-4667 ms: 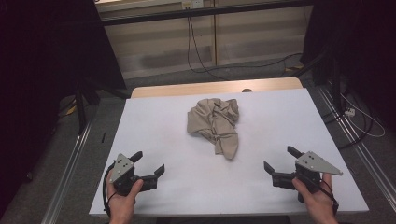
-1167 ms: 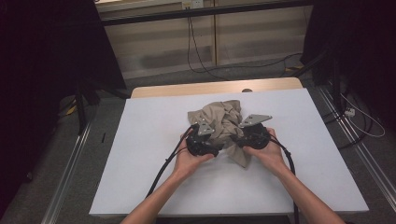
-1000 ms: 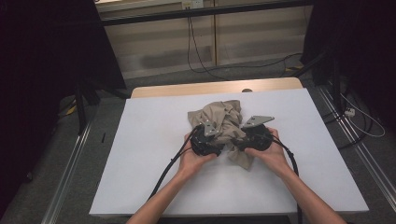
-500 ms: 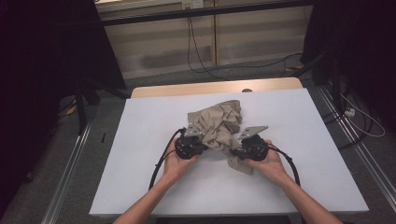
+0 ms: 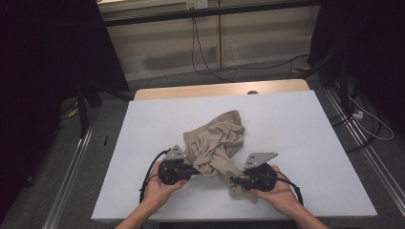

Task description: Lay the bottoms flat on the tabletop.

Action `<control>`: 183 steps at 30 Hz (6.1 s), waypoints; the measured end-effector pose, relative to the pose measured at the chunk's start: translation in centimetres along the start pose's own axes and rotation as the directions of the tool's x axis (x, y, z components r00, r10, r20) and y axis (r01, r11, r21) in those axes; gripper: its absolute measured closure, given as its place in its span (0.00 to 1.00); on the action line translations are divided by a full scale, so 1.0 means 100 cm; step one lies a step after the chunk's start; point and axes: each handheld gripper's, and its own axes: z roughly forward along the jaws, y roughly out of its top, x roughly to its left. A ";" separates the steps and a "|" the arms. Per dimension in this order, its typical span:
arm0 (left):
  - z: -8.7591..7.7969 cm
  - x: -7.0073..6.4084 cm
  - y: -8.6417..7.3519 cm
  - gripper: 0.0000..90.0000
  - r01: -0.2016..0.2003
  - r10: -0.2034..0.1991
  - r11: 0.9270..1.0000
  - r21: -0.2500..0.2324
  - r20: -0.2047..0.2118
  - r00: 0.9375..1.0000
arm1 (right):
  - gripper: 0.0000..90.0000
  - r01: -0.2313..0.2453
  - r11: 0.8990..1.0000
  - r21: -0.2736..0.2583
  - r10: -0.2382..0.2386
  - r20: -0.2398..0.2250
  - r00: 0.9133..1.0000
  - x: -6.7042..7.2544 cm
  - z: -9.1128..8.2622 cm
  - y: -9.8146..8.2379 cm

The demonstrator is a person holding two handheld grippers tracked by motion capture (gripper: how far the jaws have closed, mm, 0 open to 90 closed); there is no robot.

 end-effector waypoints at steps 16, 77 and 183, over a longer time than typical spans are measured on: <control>-0.022 -0.006 0.006 0.28 -0.048 0.024 0.982 -0.181 -0.133 0.991 | 0.35 -0.104 0.985 -0.138 0.131 0.199 0.971 -0.030 -0.016 0.011; 0.023 -0.014 0.002 0.89 -0.091 0.091 0.995 0.033 0.013 0.996 | 0.45 -0.029 0.993 -0.117 0.047 0.157 0.986 -0.035 -0.002 0.026; 0.056 0.104 0.040 0.96 0.246 -0.246 0.969 -0.015 -0.104 0.964 | 0.93 -0.331 0.940 -0.085 0.341 0.320 0.884 -0.142 -0.020 -0.021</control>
